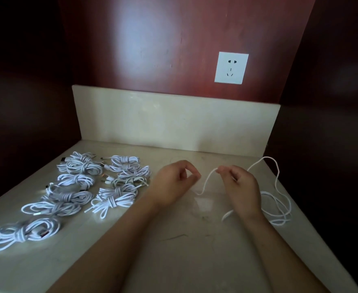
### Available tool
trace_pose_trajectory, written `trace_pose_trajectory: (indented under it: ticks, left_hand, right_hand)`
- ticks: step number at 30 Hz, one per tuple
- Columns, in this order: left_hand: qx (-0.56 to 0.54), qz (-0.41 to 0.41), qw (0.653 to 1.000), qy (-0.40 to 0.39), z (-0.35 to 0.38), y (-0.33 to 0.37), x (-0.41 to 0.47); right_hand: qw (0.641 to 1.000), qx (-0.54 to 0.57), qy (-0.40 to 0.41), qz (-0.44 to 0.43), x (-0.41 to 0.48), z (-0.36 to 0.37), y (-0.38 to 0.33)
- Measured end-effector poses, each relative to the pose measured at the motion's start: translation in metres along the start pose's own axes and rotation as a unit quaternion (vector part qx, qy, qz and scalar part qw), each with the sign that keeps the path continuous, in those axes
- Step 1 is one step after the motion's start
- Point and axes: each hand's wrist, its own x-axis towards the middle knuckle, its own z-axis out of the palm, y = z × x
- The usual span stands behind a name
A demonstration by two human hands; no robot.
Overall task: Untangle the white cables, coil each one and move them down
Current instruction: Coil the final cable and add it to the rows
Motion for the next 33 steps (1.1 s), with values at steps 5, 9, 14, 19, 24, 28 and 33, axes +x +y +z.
trace_pose_trajectory:
  ticks: [5, 9, 14, 19, 24, 28, 33]
  left_hand:
    - [-0.180, -0.146, 0.967, 0.109, -0.010, -0.001, 0.005]
    - [-0.312, -0.225, 0.921, 0.055, -0.013, 0.010, 0.004]
    - [-0.402, -0.245, 0.883, -0.007, -0.008, 0.014, 0.001]
    - [-0.536, -0.236, 0.809, 0.050, -0.012, 0.015, 0.008]
    - [-0.600, -0.187, 0.770, 0.111, -0.017, 0.012, 0.011]
    - [-0.720, -0.218, 0.654, 0.076, -0.017, 0.014, 0.015]
    - [-0.790, -0.257, 0.554, 0.061, -0.009, 0.016, 0.015]
  right_hand:
    - [0.974, -0.218, -0.048, 0.020, 0.000, -0.009, 0.005]
    - [0.938, -0.317, -0.110, -0.082, -0.004, -0.007, -0.005]
    - [0.929, -0.270, -0.071, -0.244, -0.017, 0.004, -0.028]
    - [0.926, -0.239, -0.168, -0.238, -0.023, 0.014, -0.030]
    - [0.940, -0.117, -0.287, -0.142, -0.025, 0.019, -0.025]
    - [0.954, -0.077, -0.233, -0.171, -0.027, 0.027, -0.024]
    - [0.947, -0.090, -0.242, -0.190, -0.029, 0.037, -0.019]
